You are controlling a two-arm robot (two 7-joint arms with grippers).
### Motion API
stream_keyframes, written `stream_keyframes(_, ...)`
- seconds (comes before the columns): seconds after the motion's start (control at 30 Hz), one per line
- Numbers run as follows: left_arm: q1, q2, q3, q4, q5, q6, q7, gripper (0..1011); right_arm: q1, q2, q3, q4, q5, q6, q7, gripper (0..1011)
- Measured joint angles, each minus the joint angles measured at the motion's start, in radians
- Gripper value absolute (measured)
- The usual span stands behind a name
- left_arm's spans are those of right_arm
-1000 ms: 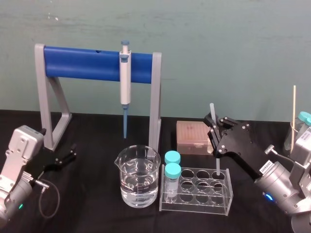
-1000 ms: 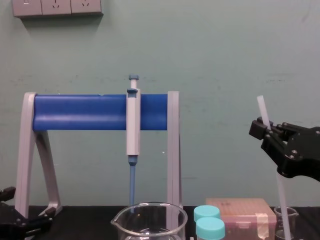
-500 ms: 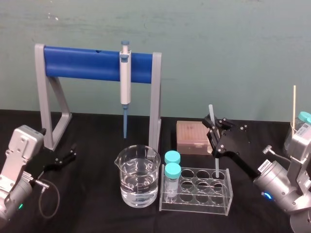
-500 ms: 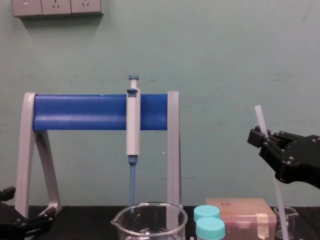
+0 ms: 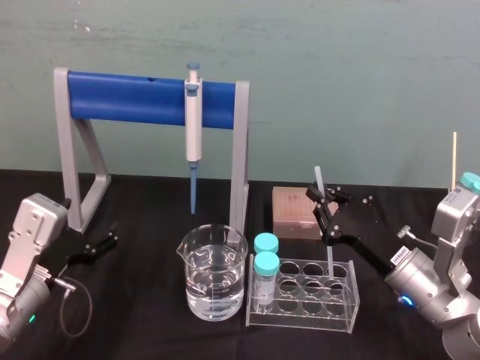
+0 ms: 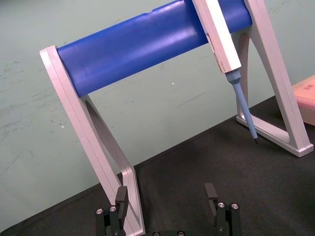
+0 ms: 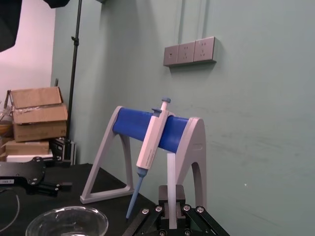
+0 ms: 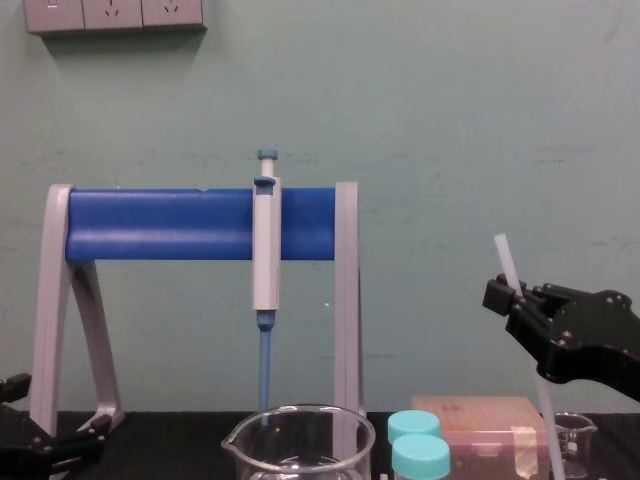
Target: Pick up the stirring rod with one hand, then place it down.
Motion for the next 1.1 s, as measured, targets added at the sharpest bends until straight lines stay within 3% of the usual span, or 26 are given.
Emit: stream_keyframes(1.1,0.000,0.000,0.000,0.000,0.000,0.000,0.000,1000,0.031,0.021,-0.044,0.069,0.003,0.068,0.020,70)
